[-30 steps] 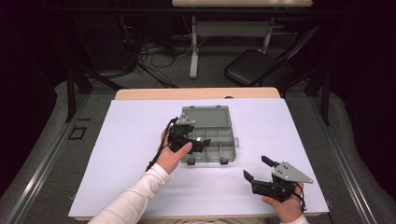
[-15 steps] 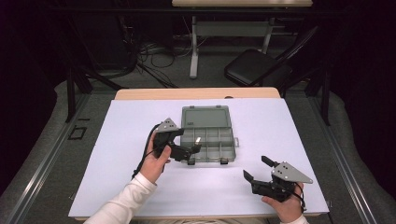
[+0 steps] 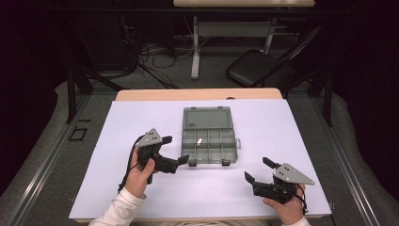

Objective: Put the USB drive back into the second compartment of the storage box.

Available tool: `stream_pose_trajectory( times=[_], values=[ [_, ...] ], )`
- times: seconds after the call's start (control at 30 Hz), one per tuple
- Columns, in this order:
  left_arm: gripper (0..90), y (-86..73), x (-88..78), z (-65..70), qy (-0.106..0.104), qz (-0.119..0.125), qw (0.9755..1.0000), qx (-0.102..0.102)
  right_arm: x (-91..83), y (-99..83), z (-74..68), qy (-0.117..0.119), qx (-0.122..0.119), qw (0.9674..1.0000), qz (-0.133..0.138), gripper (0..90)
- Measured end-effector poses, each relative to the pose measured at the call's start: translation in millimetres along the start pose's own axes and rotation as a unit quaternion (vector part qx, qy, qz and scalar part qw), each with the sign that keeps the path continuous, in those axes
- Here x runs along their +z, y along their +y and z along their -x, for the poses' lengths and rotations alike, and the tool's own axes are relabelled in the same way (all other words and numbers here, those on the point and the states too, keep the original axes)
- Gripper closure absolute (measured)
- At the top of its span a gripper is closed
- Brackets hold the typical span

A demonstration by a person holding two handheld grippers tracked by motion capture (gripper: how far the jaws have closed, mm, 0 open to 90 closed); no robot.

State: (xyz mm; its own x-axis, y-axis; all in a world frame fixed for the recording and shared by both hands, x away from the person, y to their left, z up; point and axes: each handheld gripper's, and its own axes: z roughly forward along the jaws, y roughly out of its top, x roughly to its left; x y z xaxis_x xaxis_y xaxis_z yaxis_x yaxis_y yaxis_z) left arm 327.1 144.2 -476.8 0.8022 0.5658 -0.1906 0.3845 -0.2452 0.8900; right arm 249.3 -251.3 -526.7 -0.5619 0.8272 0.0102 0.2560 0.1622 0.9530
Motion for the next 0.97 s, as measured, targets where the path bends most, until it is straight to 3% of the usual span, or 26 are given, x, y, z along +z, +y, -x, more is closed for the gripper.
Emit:
stream_pose_trajectory(
  times=[0.13, 0.5, 0.73, 0.97],
  values=[
    [0.6, -10.4, -11.2, 0.6, 0.007, 0.006, 0.9999, 0.008, -0.3, 0.0, 0.5, -0.001, -0.001, 1.0, 0.001, 15.0],
    [0.6, -44.1, -36.6, -5.8, 0.01, 0.036, 0.9993, -0.006, -0.3, -0.3, 0.0, 0.0, 0.002, 1.0, 0.0, 15.0],
    [0.6, -53.9, -41.6, -13.3, 0.021, 0.056, 0.998, -0.018, -1.1, -0.3, 1.3, -0.001, 0.0, 1.0, 0.002, 15.0],
    [0.6, -57.7, -42.4, -21.1, 0.031, 0.053, 0.9977, -0.028, -1.7, -1.0, 2.3, -0.003, 0.0, 1.0, -0.003, 15.0]
  ],
)
